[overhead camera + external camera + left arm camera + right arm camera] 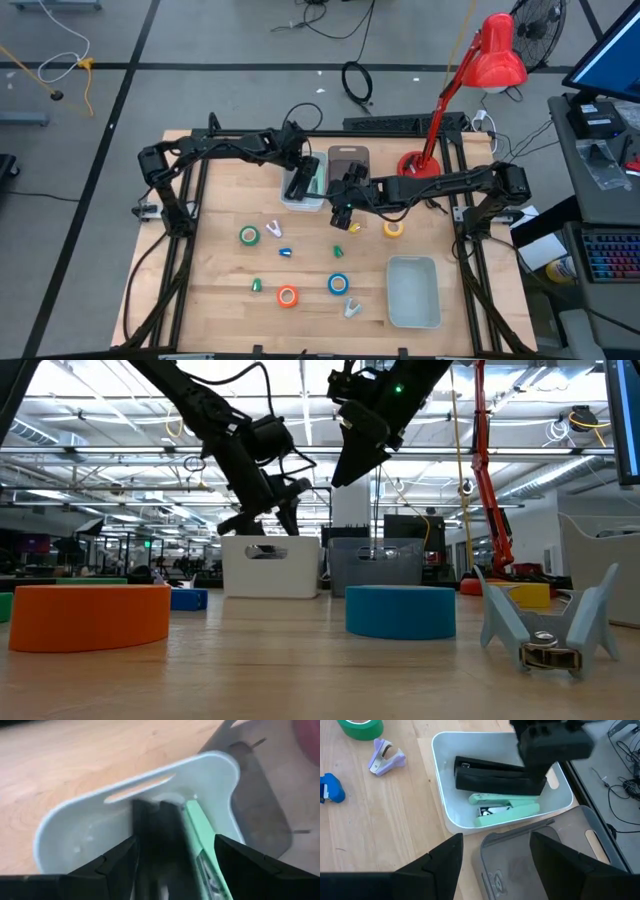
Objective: Pick and place Stapler, Stapler remover, tape
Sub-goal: Put the black stapler into the white bin, then put the blue stapler into the white bin
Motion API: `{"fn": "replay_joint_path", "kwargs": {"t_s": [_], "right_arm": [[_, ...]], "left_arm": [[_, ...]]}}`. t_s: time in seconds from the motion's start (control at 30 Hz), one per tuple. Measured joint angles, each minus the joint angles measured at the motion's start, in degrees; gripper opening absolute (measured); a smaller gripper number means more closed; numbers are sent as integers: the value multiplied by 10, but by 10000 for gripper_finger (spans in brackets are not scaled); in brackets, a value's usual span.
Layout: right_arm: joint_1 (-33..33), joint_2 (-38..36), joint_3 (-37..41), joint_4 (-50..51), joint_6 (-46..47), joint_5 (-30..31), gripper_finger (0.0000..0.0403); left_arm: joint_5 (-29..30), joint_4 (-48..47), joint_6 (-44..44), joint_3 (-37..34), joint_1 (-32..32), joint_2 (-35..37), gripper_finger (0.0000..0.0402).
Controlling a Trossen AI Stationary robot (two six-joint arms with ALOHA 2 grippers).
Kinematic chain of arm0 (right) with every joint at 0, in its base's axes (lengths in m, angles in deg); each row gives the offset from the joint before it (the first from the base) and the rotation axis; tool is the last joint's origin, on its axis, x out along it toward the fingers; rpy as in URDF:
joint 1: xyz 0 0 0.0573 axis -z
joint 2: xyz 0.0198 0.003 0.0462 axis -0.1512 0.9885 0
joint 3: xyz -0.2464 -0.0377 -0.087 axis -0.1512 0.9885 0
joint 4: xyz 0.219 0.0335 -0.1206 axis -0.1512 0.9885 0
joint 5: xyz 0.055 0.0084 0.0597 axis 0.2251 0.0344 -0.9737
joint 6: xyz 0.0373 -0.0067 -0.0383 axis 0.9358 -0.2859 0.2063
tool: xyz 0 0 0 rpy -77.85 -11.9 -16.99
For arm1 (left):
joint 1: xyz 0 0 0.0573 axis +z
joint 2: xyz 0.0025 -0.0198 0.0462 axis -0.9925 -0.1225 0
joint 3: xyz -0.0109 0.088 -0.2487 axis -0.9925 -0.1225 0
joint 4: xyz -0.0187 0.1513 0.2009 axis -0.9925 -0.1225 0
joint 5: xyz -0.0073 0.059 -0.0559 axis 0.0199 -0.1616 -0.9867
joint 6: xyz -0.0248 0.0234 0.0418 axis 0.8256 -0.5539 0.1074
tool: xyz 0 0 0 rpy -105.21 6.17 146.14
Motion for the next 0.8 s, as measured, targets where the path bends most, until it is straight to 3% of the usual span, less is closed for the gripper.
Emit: {"fn": "replay_joint_path", "kwargs": {"t_s": [0.43, 0.63, 0.8], "right_arm": [[0, 0, 0, 6, 0, 0, 224], [0, 0, 0, 40, -18, 0, 218], [0, -29, -1, 69, -25, -1, 213]], "left_arm": [[-10, -22, -27, 0, -9, 117, 234], [-25, -120, -137, 1, -56, 179, 209], [10, -122, -132, -37, -105, 233, 189]]}}
